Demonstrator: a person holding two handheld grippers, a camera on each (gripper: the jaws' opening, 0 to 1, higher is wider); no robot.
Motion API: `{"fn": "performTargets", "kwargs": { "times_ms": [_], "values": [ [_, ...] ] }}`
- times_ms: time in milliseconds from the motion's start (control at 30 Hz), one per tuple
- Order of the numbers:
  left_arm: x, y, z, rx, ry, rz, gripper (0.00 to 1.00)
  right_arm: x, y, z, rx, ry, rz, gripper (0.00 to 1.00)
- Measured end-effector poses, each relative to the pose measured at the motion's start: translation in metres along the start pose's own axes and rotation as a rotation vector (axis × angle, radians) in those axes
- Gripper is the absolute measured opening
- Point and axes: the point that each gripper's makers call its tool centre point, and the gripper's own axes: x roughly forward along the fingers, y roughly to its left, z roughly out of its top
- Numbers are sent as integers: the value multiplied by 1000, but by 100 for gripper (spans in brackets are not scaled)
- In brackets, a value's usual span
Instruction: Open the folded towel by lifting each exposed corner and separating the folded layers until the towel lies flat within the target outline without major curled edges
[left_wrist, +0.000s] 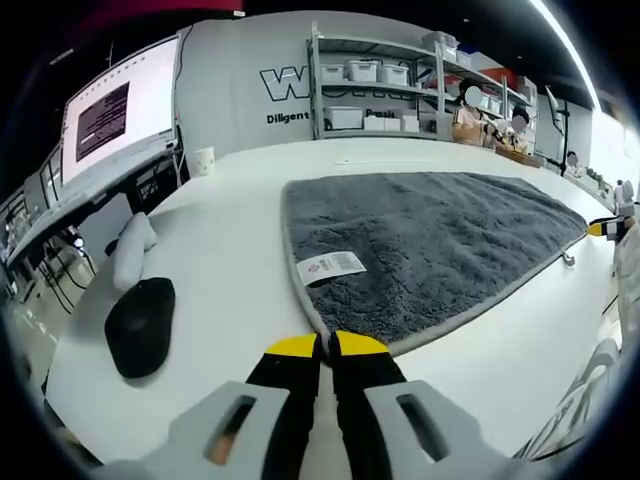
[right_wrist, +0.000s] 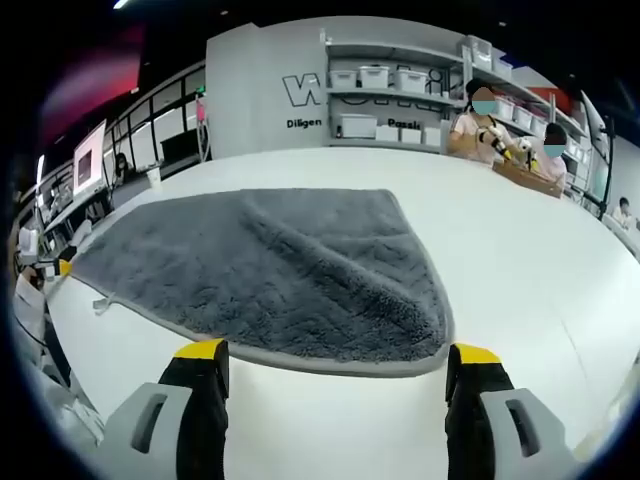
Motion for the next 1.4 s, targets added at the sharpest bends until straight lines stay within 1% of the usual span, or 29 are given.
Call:
{"fn": "performTargets", "kwargs": {
  "times_ms": [100, 300, 567, 800, 1400],
  "values": [
    [-2, 3, -1, 11, 12, 4, 4, -1, 0, 0, -1, 0, 0, 89],
    [-4, 5, -2, 11, 17, 6, 4, -1, 1, -1, -2, 1, 0, 89],
    [-6, 12, -4, 19, 32, 7, 4, -3, 0, -5, 1, 10, 2, 88],
    [-9, 18, -7, 7, 36, 16, 4, -4, 0, -7, 1, 12, 2, 88],
    [-15, 33, -11, -1, 43, 64, 4, -5, 0, -8, -8, 21, 4, 88]
  ]
}}
